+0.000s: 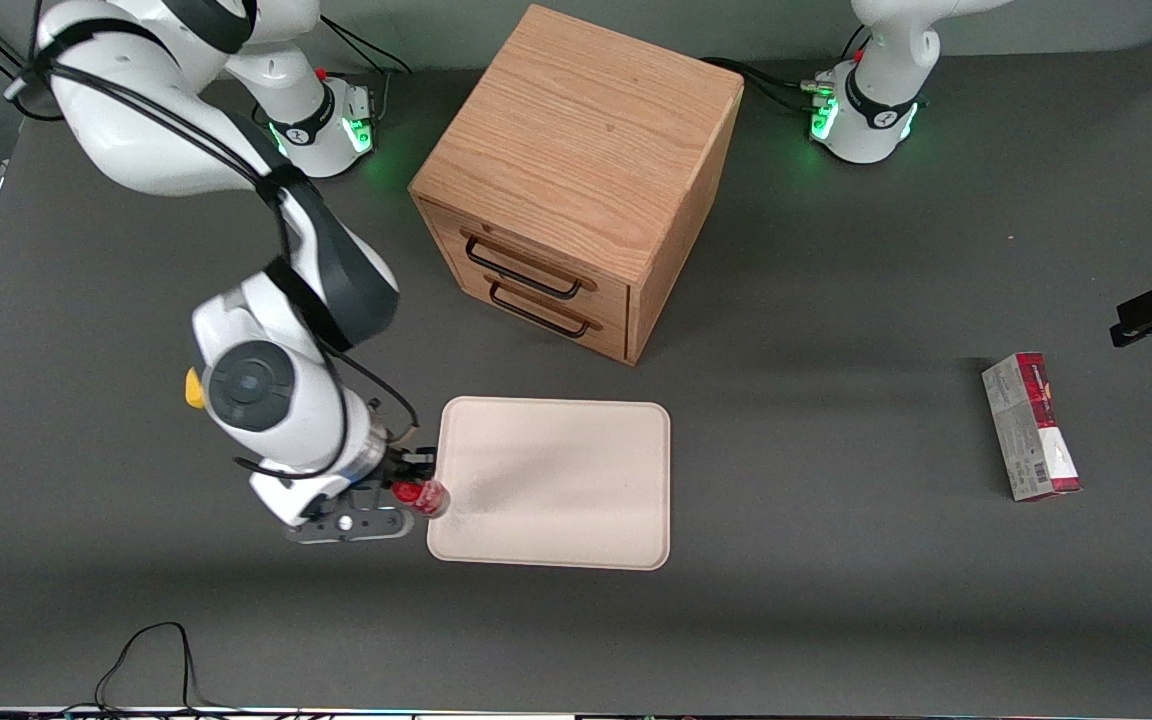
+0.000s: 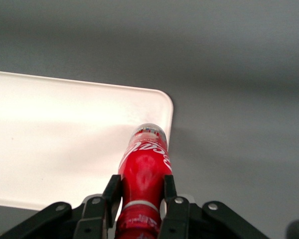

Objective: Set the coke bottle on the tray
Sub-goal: 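Carry the held bottle over to the white tray, then lower the bottle onto the tray and open the right gripper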

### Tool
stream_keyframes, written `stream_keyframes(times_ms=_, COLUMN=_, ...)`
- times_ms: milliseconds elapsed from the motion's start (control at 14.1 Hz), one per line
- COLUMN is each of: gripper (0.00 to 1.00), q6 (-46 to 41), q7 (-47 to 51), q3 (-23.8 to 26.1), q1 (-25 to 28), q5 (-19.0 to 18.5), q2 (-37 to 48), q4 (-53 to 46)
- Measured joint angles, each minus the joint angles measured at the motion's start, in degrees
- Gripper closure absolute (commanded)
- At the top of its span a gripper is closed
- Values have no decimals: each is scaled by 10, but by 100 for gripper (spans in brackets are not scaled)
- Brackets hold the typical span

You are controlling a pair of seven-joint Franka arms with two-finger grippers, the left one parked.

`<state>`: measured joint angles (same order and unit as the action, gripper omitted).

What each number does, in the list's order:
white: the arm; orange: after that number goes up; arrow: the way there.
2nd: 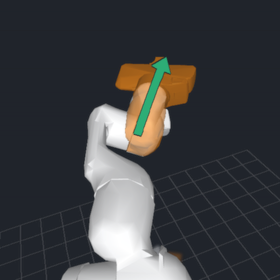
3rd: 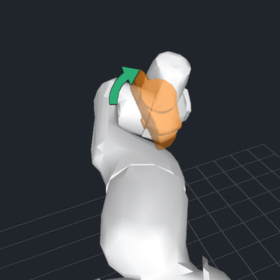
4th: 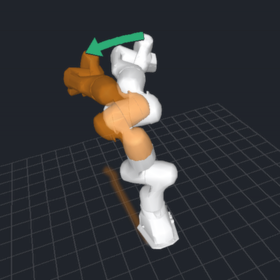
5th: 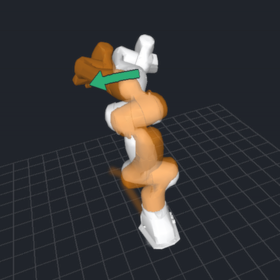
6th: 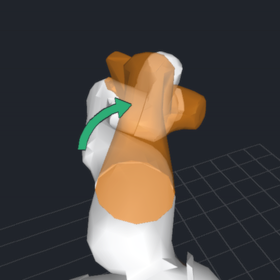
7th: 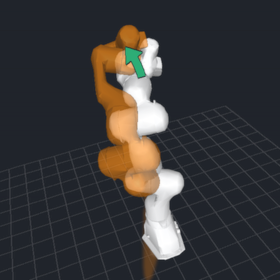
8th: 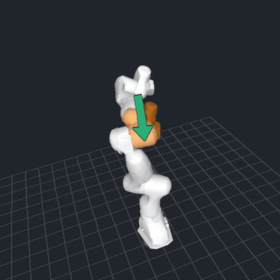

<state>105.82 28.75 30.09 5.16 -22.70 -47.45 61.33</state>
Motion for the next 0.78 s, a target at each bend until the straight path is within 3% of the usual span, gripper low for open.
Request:
stream_keyframes(times_ms=425, gripper=100, q6=45, q7=6, q3=-27, q1=20, q5=-11, q2=-45, q4=-1)
stream_keyframes(times_ms=496, gripper=28, q6=46, q7=7, q3=-27, q1=20, q5=-16, q2=-48, q4=-1)
stream_keyframes(times_ms=567, gripper=0, q6=50, q7=9, q3=-27, q1=20, q5=-18, q2=-51, q4=-1)
stream_keyframes(times_ms=780, gripper=0, q6=73, q7=36, q3=-28, q1=20, q5=-19, q2=-53, q4=-1)
